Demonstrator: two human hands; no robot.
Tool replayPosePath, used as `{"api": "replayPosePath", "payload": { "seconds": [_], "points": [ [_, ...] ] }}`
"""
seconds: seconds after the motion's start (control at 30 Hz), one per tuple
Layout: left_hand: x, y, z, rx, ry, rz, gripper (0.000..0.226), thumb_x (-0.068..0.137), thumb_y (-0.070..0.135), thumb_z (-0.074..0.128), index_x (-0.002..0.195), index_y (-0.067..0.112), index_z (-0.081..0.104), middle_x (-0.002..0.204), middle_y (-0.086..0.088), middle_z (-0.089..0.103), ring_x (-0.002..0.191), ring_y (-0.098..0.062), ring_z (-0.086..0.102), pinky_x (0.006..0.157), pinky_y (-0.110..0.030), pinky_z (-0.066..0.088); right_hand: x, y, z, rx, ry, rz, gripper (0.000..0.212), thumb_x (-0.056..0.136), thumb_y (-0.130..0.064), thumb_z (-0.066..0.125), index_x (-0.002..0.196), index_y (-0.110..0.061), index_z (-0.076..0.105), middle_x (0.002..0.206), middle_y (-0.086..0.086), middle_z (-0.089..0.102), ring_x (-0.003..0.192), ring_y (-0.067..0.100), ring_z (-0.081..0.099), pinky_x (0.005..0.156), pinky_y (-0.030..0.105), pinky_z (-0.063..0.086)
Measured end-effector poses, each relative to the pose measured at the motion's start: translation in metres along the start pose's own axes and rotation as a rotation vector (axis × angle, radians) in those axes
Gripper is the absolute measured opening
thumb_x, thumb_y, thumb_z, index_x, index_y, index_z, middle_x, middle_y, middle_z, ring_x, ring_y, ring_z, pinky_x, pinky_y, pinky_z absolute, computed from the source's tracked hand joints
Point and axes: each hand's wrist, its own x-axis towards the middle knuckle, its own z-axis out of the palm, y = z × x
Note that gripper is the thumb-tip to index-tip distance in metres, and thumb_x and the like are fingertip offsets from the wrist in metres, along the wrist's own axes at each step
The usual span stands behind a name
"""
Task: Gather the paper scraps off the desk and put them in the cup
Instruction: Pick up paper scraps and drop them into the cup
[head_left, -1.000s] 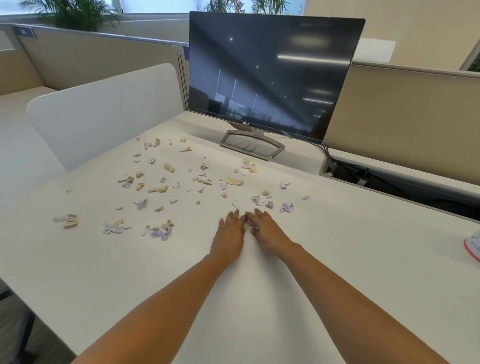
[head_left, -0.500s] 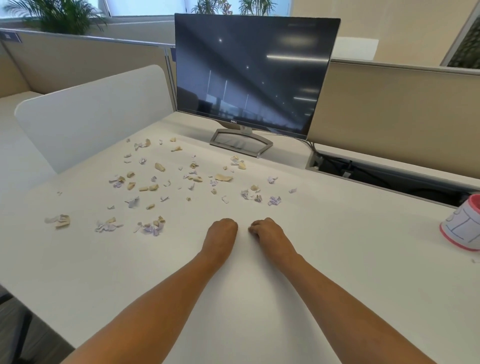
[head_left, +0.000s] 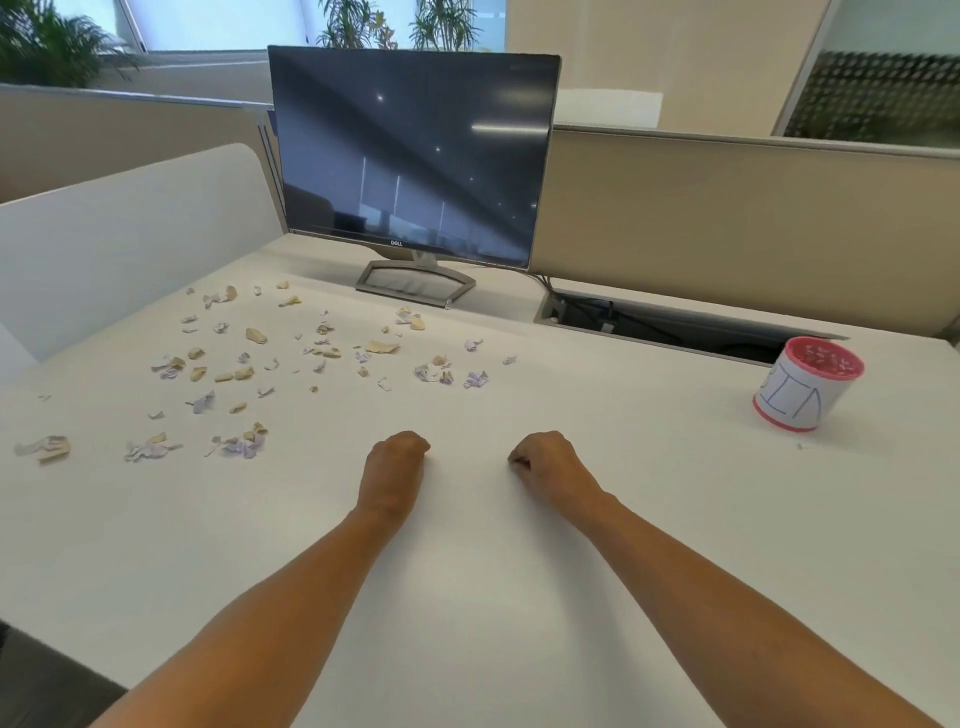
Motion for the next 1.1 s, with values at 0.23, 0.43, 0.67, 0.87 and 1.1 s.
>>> {"api": "replayPosePath", "payload": {
  "seconds": [0.23,0.43,0.67,0.87,1.1],
  "points": [
    [-0.01,0.072,0.014,-0.142,0.029,0.092,0.037,0.087,-0.007,0.042,0.115,0.004,0.064,0.123,-0.008,0.064,0.115,-0.023,0.058,0.101,-0.025,0.042,-0.032,0.043,-0.038,0.03,0.079,0.108,0.025,0.088,-0.001,0.048,0.101,0.004,0.068,0.107,0.016,0.069,0.103,0.029,0.063,0.092,0.036,0.049],
    [-0.003,0.147,0.032,-0.267,0.021,0.144,0.033,0.089,-0.003,0.044,0.111,0.005,0.067,0.119,-0.008,0.066,0.114,-0.02,0.059,0.1,-0.022,0.041,-0.056,0.089,-0.068,0.027,0.144,0.194,0.023,0.087,-0.002,0.05,0.098,0.002,0.07,0.105,0.015,0.07,0.101,0.028,0.064,0.091,0.033,0.05],
    [0.033,0.235,0.038,-0.402,0.034,0.164,0.027,0.09,-0.001,0.048,0.106,0.003,0.07,0.112,-0.01,0.07,0.107,-0.021,0.063,0.097,-0.023,0.044,-0.07,0.138,-0.122,-0.021,0.226,0.305,0.025,0.091,-0.008,0.052,0.111,-0.004,0.067,0.118,0.01,0.067,0.109,0.023,0.061,0.099,0.026,0.044],
    [0.078,0.316,0.027,-0.502,0.013,0.199,0.023,0.089,-0.001,0.051,0.1,-0.001,0.071,0.104,-0.015,0.071,0.094,-0.026,0.067,0.089,-0.028,0.053,-0.071,0.172,-0.177,-0.081,0.321,0.358,0.027,0.093,-0.009,0.051,0.116,-0.003,0.064,0.122,0.013,0.064,0.112,0.027,0.059,0.102,0.026,0.04],
    [0.106,0.391,0.03,-0.691,-0.032,0.236,0.018,0.084,-0.003,0.055,0.091,-0.005,0.073,0.095,-0.019,0.072,0.09,-0.028,0.068,0.087,-0.032,0.053,-0.05,0.215,-0.22,-0.078,0.511,0.474,0.028,0.093,-0.019,0.053,0.114,-0.006,0.066,0.116,0.015,0.066,0.104,0.029,0.06,0.092,0.029,0.045]
  ]
}}
